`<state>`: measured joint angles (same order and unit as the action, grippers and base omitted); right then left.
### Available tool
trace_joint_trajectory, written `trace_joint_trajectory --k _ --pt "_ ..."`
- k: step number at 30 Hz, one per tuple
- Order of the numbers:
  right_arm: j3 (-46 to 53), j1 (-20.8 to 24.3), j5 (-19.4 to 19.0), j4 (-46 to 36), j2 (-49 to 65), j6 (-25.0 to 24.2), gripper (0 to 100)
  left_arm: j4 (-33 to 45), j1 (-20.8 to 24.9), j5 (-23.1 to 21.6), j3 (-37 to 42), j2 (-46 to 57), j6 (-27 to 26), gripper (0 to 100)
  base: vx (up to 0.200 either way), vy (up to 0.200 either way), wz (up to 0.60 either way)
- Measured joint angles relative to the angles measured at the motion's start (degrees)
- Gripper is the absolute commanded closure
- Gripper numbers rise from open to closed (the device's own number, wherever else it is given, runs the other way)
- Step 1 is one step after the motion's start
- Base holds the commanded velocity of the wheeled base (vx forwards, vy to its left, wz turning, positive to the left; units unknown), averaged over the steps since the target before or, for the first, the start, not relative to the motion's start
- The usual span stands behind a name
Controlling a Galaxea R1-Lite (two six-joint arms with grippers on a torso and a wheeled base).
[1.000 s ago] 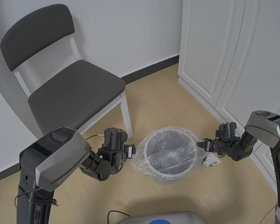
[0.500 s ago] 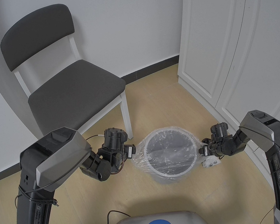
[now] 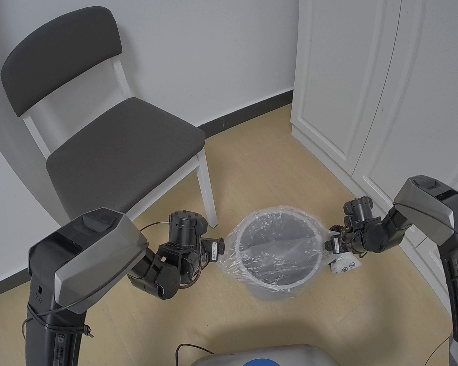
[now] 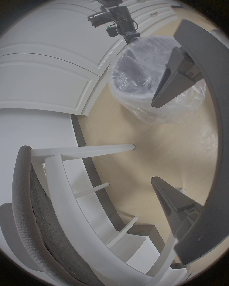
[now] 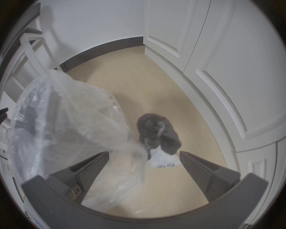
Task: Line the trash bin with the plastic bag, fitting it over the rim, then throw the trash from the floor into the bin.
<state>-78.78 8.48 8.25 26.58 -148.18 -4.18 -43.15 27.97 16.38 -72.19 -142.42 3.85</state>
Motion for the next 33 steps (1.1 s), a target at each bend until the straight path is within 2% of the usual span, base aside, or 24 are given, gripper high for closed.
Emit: trace_joint_trajectory --k 5,13,18,25,33 --pt "11.52 1.05 -1.69 2.76 6.64 -1.83 0 -0.06 0.72 -1.11 1.96 1.40 0.16 0 0.000 0.000 0.00" --pt "30.05 2.56 -2.56 12.18 17.83 -4.49 0 0.57 3.32 -1.80 4.45 3.32 0.38 0 0.000 0.000 0.00" --pt "38.40 2.47 -2.56 17.38 23.83 -5.67 0 6.95 5.90 -1.72 3.18 4.68 0.28 0 0.000 0.000 0.00" --pt "43.67 1.73 -2.54 21.27 29.96 -5.63 0 24.49 9.87 -0.43 -7.90 6.05 0.63 0 0.000 0.000 0.00" --pt "48.82 0.69 -2.45 22.66 38.17 0.22 0 38.29 13.57 6.88 -27.76 1.93 0.88 0 0.000 0.000 0.00"
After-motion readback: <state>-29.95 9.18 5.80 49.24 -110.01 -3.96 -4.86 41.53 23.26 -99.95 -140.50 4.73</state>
